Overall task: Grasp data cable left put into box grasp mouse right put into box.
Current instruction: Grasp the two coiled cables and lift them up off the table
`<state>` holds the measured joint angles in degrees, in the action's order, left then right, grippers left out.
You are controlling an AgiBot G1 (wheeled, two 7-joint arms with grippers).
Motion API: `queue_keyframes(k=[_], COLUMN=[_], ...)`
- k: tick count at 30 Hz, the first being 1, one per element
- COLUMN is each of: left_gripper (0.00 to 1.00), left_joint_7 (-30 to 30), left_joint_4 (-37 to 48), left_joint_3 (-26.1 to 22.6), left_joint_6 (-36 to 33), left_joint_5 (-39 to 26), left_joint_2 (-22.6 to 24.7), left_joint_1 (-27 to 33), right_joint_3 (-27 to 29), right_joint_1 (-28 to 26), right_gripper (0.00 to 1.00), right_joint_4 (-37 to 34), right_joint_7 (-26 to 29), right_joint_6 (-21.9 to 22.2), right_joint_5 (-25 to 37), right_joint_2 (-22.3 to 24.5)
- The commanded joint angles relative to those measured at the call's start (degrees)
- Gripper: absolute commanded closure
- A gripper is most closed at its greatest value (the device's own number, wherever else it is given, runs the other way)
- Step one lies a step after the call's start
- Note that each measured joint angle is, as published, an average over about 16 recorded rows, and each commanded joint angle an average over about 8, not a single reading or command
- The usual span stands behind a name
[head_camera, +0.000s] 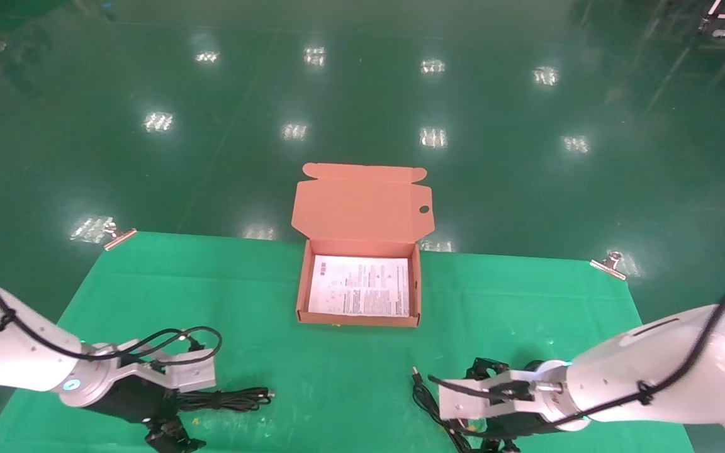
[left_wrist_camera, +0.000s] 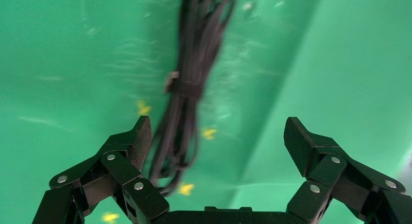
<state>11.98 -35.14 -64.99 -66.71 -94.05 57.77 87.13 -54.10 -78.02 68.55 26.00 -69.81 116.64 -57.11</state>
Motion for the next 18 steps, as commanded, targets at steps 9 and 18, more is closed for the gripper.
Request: queue_keyframes(k=[9,18], left_gripper=[0.00,0.69], left_joint_7=[-5.0,-8.5], left_joint_4=[8.4,14.0], left_joint_3=[0.0,0.2], left_joint_6=[2.9,3.6], left_joint_5=[-0.5,-0.5], left_joint_2=[4.5,6.5], left_joint_1=[0.6,1.5], right_joint_3=[0.6,0.9], right_joint_1=[0.6,0.4], right_gripper=[0.00,0.73], right_joint_4=[-11.8,-18.6], right_joint_7=[2.3,0.9], right_joint_6=[3.2,5.6], right_joint_5=[-1.0,-1.6], right_joint_2=[-5.5,-8.7])
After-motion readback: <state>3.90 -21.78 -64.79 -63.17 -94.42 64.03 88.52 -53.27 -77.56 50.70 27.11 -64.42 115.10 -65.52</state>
